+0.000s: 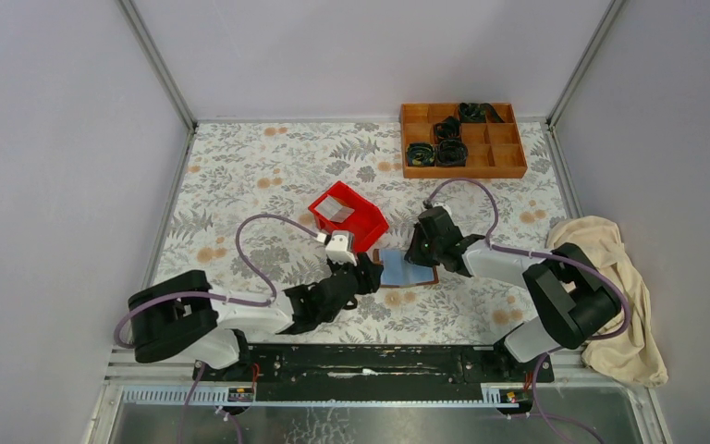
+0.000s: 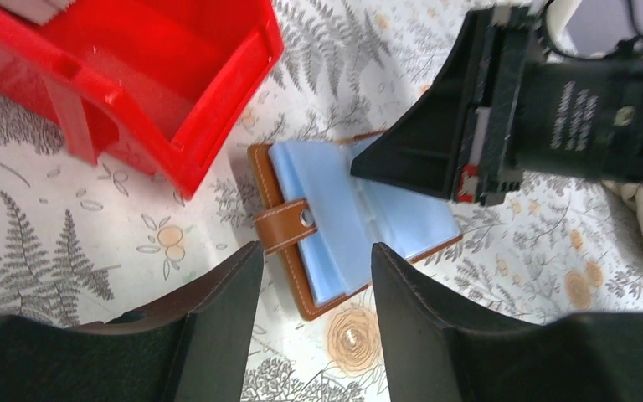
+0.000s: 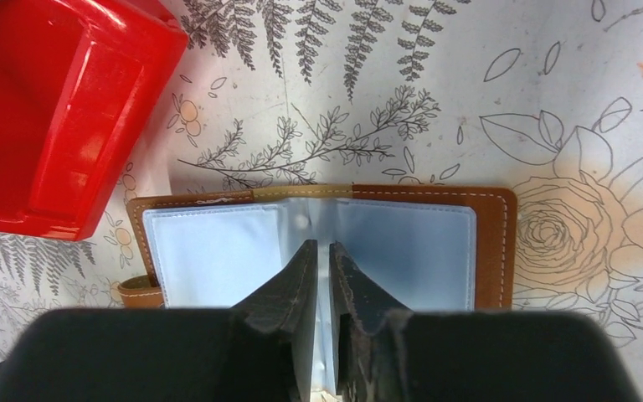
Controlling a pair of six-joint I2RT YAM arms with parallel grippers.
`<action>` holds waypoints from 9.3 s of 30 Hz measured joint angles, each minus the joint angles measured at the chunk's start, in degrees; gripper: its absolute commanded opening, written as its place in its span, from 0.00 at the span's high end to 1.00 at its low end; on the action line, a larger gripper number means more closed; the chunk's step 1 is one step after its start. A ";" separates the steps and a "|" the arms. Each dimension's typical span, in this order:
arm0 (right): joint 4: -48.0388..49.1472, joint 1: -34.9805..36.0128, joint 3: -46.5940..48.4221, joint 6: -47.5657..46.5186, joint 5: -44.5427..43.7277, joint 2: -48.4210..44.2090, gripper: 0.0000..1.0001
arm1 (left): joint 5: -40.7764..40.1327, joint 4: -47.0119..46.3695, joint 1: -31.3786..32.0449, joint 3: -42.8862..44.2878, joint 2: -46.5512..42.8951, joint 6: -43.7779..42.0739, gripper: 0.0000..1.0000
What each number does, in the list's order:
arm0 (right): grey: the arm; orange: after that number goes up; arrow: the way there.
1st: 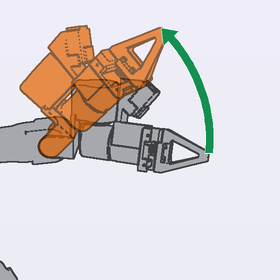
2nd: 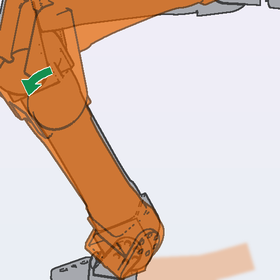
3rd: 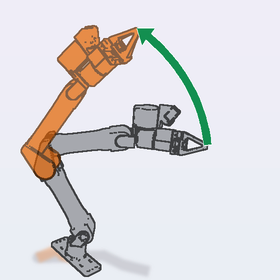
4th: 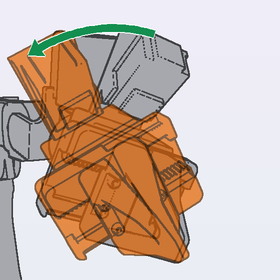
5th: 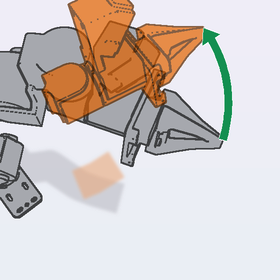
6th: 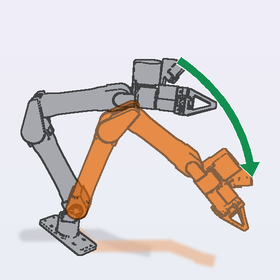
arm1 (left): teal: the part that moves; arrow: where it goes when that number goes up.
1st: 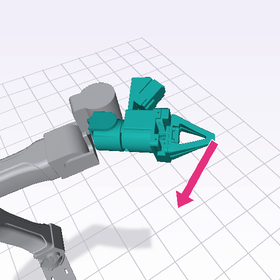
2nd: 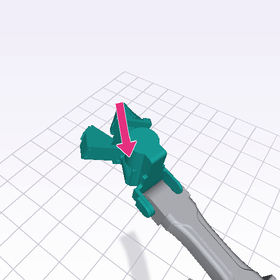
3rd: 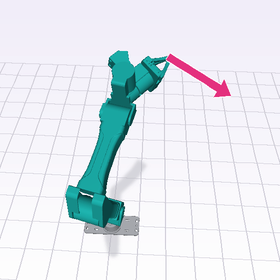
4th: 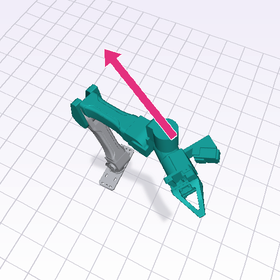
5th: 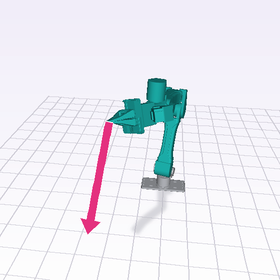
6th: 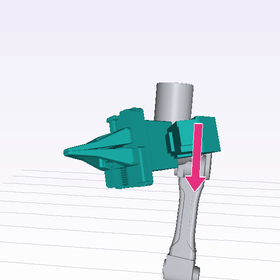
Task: Put the credit cards into the card holder
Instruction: Open the card holder at the center of the board, then pick up the credit card from the storage box.
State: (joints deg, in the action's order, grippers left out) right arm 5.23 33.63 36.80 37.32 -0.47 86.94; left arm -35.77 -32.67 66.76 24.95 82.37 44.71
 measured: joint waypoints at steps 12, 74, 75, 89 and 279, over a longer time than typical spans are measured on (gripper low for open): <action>-6.16 0.09 0.96 -3.28 -1.01 -3.45 0.70 | -2.60 6.16 0.07 2.56 -5.05 -3.50 0.41; -11.21 8.79 48.94 -30.18 1.88 22.43 0.06 | -15.63 31.12 -8.57 1.99 -36.06 7.41 0.15; -11.74 9.03 49.79 -30.56 1.70 23.34 0.06 | -15.37 31.45 -9.40 1.99 -36.06 8.04 0.17; -15.17 9.11 57.75 -32.81 2.10 31.61 0.12 | -1.95 29.03 -23.89 -4.31 -35.74 13.16 0.16; 6.54 0.26 -8.48 -3.34 18.12 -23.15 0.44 | 57.29 -52.61 -26.53 -12.00 13.70 17.44 1.00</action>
State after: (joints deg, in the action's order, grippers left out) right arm 11.77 33.89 28.32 33.98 17.65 63.79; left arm 21.52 -85.27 40.23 12.95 96.07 62.15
